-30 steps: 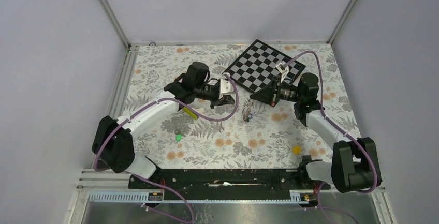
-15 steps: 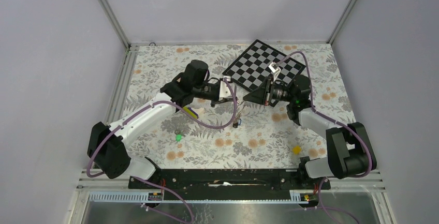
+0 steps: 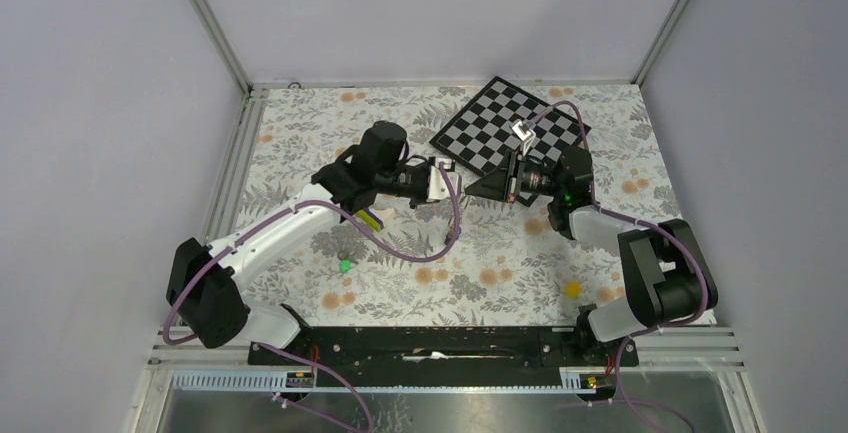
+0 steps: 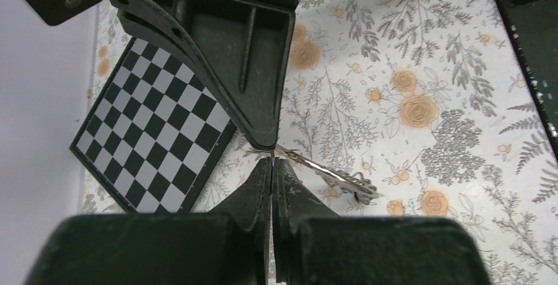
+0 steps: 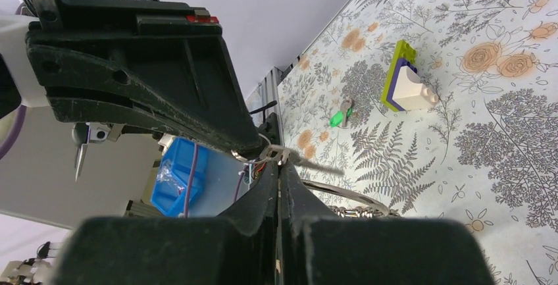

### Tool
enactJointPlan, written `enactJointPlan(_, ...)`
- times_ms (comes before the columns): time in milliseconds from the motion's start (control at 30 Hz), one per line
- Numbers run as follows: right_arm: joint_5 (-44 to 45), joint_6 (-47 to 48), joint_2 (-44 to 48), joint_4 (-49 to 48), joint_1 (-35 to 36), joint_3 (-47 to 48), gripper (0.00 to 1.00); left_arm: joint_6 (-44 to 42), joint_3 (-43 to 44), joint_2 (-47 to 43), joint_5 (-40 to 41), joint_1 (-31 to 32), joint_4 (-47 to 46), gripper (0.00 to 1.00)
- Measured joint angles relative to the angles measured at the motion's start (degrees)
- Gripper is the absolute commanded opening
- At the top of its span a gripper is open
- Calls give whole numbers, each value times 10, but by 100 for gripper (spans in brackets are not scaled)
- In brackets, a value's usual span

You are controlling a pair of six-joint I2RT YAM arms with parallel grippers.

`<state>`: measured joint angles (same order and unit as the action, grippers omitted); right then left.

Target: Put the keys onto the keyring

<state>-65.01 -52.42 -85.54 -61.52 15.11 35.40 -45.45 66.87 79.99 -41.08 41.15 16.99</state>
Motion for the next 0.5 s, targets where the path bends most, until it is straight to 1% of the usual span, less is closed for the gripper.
enactJointPlan(267,-2,-16,-2,-21,4,0,0,-19,0,0,22,0,-4,0)
enactJointPlan(500,-5,-21,-4,-23,8,1,0,-27,0,6,23,0,-4,0)
